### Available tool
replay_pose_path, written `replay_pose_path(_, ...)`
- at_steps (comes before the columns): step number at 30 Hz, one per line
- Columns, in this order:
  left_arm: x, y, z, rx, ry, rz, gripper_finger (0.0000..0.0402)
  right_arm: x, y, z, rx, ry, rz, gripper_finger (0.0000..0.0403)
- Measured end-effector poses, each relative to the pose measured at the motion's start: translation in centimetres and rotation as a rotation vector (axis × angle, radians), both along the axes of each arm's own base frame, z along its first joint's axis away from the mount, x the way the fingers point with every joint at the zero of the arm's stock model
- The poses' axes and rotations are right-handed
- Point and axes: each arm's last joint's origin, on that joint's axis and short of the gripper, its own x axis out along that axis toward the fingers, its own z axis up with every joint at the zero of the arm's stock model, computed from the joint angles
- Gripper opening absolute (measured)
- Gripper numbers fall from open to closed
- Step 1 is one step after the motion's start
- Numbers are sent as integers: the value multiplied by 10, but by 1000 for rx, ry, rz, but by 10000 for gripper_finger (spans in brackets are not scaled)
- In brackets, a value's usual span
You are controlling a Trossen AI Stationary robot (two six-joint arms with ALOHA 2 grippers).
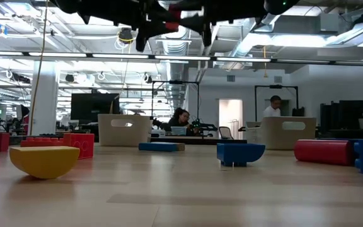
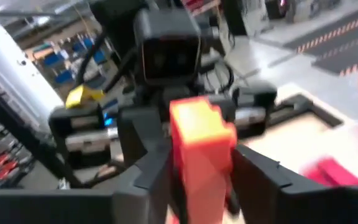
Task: Sort blocks by size
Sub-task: Put the orange rectangle game piece into the white bin
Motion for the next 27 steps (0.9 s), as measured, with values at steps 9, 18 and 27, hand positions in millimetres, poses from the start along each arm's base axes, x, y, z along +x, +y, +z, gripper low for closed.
replay_pose_path(9,-18,18,-18,-82,237,110,82,-30,-20,0,64,177,-15,249)
replay_pose_path(18,-52,56,-64,-228,697,363,103,-67,3,-32,60,698,68,248)
replay_pose_path(27,-58,81,-86,-315,782,388,121,-60,39,-43,38,823,88,248)
